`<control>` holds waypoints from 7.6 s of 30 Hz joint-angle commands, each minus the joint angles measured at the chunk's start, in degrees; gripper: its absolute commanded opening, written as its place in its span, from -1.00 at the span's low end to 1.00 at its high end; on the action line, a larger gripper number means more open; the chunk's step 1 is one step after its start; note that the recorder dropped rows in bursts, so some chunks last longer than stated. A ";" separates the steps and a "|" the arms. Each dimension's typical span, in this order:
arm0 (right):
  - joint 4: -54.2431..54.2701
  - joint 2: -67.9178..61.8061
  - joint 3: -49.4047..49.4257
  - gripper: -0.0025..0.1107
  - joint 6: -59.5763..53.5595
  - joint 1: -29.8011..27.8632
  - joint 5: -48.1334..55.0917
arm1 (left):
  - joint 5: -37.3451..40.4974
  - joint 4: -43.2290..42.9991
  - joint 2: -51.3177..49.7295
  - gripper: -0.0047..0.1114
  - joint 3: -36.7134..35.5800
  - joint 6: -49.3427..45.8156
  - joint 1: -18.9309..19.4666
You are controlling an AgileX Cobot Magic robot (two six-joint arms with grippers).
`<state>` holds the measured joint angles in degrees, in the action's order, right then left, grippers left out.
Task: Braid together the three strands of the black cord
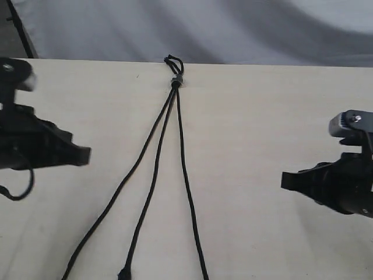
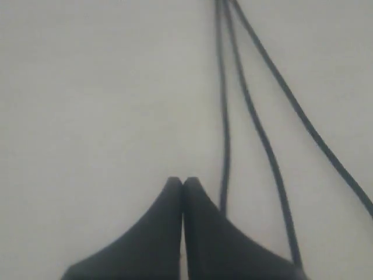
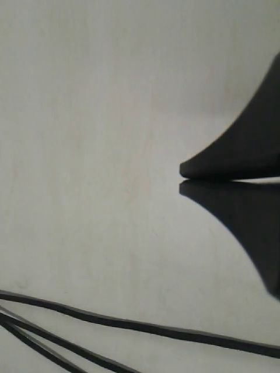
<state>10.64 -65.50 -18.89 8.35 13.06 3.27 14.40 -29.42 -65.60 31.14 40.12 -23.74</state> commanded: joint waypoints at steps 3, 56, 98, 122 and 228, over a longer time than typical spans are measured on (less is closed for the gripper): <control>-0.62 -6.19 -0.34 -0.95 -2.49 4.39 -6.34 | 0.98 1.71 -11.69 -0.89 3.02 0.15 -12.75; -0.62 -6.09 -0.34 -0.95 -6.23 4.39 -6.85 | 3.66 3.25 -38.70 -0.92 9.99 -7.59 -0.23; -0.24 -15.70 -22.41 -0.46 -1.73 29.57 13.24 | 3.42 19.21 -17.01 -0.92 -0.28 -22.08 4.54; -1.75 -44.87 -42.10 -0.04 4.45 33.97 27.52 | -2.45 19.21 -17.01 -0.92 -5.42 -20.46 4.54; -19.11 -8.08 -34.28 0.10 -5.04 -1.60 24.87 | 22.99 28.53 -46.52 0.04 40.19 -14.50 -23.93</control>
<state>-7.82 -73.49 -53.22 4.03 11.81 27.68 34.57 -1.73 -109.19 68.87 25.05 -47.25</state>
